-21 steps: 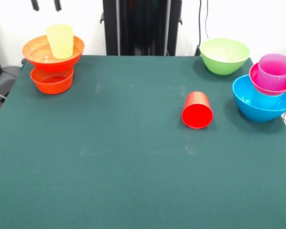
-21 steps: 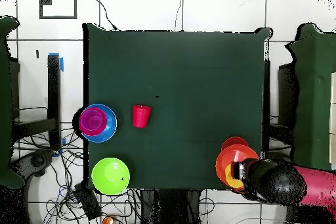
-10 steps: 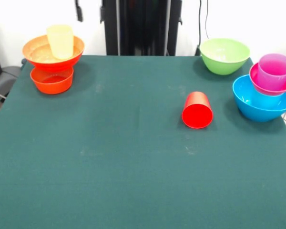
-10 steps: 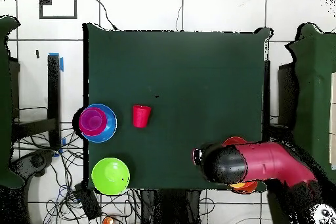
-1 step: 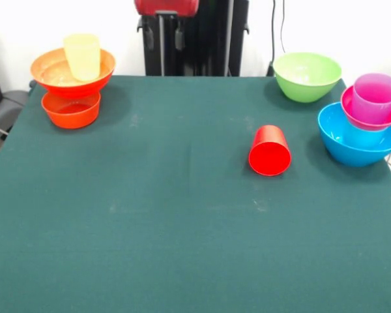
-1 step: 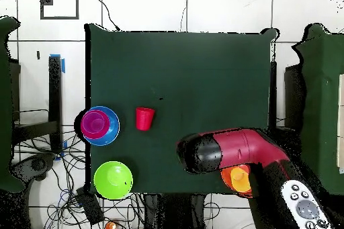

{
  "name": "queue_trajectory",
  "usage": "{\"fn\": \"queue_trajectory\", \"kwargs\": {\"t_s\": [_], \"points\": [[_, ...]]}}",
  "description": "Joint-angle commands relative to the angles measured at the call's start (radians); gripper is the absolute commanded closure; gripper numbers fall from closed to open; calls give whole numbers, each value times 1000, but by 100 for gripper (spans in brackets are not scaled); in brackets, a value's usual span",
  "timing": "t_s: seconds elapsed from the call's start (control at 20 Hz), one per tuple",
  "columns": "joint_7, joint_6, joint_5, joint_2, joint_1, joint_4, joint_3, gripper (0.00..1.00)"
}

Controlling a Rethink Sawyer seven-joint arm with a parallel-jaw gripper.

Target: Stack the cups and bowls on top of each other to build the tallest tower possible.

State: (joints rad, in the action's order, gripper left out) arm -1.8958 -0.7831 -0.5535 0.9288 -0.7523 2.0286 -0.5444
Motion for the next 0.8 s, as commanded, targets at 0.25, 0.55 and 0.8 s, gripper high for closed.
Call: {"fn": "queue_trajectory", "kwargs": {"t_s": [0.25, 0.55, 0.8], "points": [[-328, 75, 47, -165, 194, -131, 151, 0], [-440, 147, 77, -161, 309, -47, 209, 0], [-475, 183, 158, -122, 375, 26, 208, 0]]}}
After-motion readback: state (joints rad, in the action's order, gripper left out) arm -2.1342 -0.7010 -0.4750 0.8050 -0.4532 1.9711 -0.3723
